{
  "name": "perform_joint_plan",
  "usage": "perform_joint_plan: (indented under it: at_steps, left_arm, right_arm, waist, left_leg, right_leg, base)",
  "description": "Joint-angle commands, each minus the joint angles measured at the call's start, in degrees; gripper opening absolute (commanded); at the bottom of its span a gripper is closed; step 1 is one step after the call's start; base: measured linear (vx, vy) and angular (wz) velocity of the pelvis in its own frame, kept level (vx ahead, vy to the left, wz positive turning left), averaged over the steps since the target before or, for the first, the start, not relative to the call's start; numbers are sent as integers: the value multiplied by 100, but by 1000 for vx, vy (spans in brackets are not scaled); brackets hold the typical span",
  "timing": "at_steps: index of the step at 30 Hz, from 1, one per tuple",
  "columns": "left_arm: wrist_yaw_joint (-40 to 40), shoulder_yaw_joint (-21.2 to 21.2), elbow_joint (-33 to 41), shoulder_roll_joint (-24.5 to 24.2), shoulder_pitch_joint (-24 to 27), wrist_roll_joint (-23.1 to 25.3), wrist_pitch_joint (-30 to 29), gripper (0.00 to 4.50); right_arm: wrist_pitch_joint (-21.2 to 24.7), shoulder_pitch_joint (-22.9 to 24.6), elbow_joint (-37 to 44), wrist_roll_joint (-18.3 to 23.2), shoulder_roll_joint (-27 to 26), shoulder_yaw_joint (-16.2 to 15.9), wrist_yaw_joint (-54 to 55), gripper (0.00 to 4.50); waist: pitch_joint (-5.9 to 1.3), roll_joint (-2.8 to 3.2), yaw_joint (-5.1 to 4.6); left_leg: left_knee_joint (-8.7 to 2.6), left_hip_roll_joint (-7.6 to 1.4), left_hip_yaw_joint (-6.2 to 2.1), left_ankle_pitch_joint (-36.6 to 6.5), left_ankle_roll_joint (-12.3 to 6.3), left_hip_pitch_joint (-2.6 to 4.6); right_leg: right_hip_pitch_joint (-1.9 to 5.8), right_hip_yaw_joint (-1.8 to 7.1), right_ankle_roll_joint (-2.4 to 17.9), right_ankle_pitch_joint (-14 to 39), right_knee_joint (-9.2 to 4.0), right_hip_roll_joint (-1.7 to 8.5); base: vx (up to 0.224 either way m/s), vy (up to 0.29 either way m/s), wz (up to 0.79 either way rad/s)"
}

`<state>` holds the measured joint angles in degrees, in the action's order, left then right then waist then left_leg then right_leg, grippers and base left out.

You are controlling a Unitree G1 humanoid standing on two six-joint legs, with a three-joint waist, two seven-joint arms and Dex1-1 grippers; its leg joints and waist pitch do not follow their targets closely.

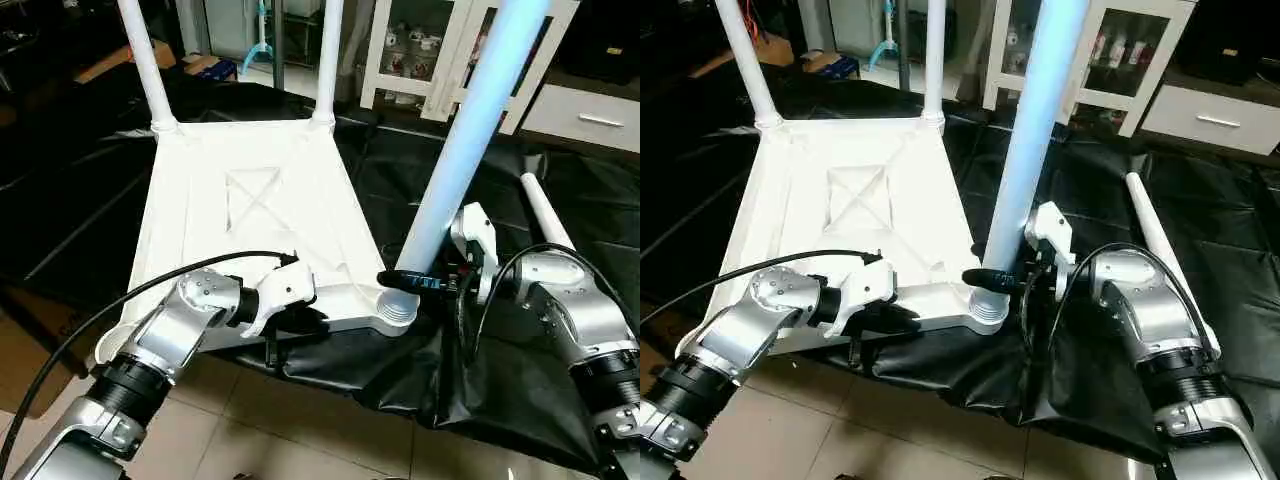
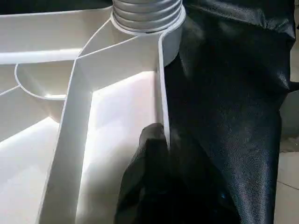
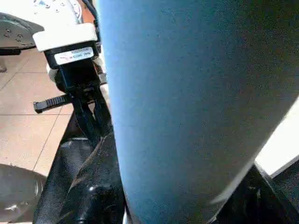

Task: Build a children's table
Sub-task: Insert table leg to table base

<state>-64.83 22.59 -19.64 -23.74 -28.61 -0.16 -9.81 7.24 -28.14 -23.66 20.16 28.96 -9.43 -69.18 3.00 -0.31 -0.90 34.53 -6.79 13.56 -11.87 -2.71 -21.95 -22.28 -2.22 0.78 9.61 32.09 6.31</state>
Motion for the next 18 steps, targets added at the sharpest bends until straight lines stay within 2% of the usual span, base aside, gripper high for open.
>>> perform_joint_plan:
  at_steps: [1, 8, 11, 13, 14, 16, 17, 18]
  left_arm:
    - [-66, -133, 312, 74, -85, -181, 238, 0]
    - [-37, -117, 283, 81, -72, -157, 253, 0]
    - [-19, -108, 273, 84, -68, -142, 244, 0]
    - [52, -95, 267, 87, -73, -88, 177, 0]
    - [193, -78, 233, 102, -103, 18, 95, 0]
    - [697, -68, 98, 208, -234, 309, -339, 0]
    - [821, -67, 64, 236, -266, 377, -454, 0]
    - [1181, -182, -41, 506, -394, 342, -868, 0]
  right_arm:
    - [425, 568, -633, -691, 75, -467, 138, 181]
    - [318, 742, -631, -754, -2, -429, 475, 181]
    - [275, 759, -663, -826, -113, -377, 805, 181]
    - [250, 726, -745, -913, -206, -322, 1148, 181]
    - [254, 677, -830, -1006, -308, -255, 1551, 181]
    - [455, 550, -964, -1101, -547, -68, 2409, 181]
    - [509, 522, -989, -1118, -604, -22, 2602, 181]
    - [627, 372, -1153, -1199, -827, 155, 3402, 181]
  waist:
    - [-247, 43, -39]
    - [-250, 58, -57]
    - [-246, 68, -91]
    - [-243, 73, -119]
    - [-238, 72, -133]
    - [-215, 69, -228]
    - [-215, 76, -250]
    - [-219, 73, -308]
  left_leg:
    - [-655, -669, -434, -2882, 641, 255]
    - [-679, -670, -443, -3024, 724, 257]
    - [-695, -665, -478, -3338, 809, 253]
    - [-702, -660, -508, -3690, 913, 282]
    - [-712, -663, -527, -3778, 945, 272]
    - [-753, -649, -574, -4082, 1101, 238]
    - [-747, -637, -589, -4209, 1128, 257]
    - [-739, -625, -605, -4439, 1150, 300]
  right_leg:
    - [-46, 220, 1020, 1979, -335, 292]
    - [-57, 211, 988, 1935, -336, 272]
    - [-74, 202, 868, 2251, -364, 270]
    - [-116, 190, 718, 2592, -397, 253]
    - [-115, 184, 684, 2651, -396, 250]
    - [-130, 150, 576, 2848, -400, 234]
    - [-141, 124, 532, 2965, -410, 229]
    - [-147, 76, 438, 3148, -446, 214]
  base:
    - [0, 0, 0]
    - [0, 0, 0]
    - [0, 0, 0]
    - [0, 0, 0]
    - [0, 0, 0]
    - [0, 0, 0]
    - [0, 0, 0]
    - [-60, 8, -5]
